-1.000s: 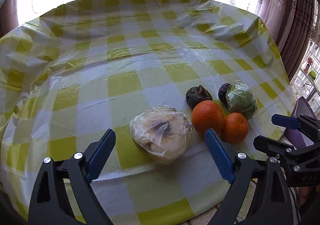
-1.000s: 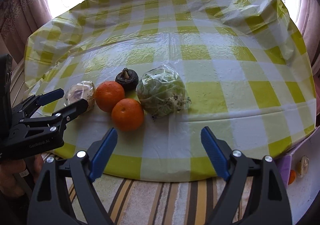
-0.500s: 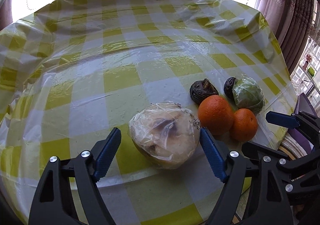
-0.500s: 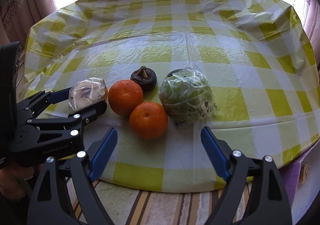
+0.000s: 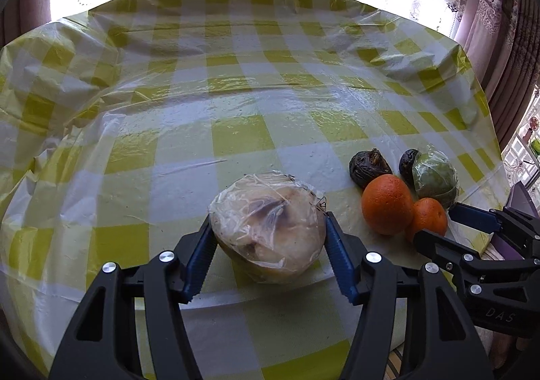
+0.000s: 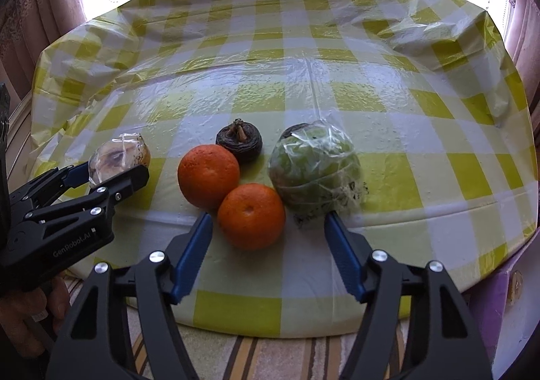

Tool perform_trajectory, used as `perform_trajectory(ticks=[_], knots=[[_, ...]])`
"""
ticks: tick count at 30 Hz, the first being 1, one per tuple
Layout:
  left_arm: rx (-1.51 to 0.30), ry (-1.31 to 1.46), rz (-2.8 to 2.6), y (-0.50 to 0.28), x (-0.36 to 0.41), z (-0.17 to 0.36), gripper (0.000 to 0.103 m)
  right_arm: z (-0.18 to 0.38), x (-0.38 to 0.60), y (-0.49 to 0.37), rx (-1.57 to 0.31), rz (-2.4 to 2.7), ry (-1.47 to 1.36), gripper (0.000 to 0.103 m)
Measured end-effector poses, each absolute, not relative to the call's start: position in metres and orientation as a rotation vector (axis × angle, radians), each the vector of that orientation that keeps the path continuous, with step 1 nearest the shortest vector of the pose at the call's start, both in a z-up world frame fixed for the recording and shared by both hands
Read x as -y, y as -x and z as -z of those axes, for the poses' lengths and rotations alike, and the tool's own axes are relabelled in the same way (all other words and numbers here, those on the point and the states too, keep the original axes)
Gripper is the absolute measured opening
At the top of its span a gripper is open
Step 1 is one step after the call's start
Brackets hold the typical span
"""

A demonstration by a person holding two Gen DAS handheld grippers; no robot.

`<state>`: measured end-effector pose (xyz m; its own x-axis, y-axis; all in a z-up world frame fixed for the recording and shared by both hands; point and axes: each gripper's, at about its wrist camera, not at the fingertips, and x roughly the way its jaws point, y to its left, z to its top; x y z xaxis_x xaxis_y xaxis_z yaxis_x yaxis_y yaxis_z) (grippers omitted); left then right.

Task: Organize fruits
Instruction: 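Grasp the pale plastic-wrapped round fruit with the left tool, then grasp and lift a tangerine with the right tool while the left holds the wrapped fruit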

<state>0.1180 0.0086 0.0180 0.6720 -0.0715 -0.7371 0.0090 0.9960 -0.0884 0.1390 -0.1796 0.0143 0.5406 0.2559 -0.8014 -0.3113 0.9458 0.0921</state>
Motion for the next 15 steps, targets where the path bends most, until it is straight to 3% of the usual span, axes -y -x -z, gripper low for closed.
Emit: perform_trajectory(ticks=[7, 9, 11, 15], knots=[[-0.834, 0.074, 0.050, -0.116, -0.007, -0.018, 0.060, -0.016, 0.178, -0.129, -0.959, -0.344, 0.051, 0.064], [-0.835, 0.077, 0.050, -0.116, -0.007, -0.018, 0.060, -0.015, 0.173, -0.125, -0.958, -0.366, 0.063, 0.061], [-0.836, 0.076, 0.050, -0.115, -0.006, -0.018, 0.060, -0.014, 0.171, -0.127, -0.962, -0.377, 0.059, 0.048], [-0.836, 0.077, 0.048, -0.115, -0.006, -0.018, 0.060, -0.012, 0.172, -0.132, -0.973, -0.370, 0.030, 0.047]])
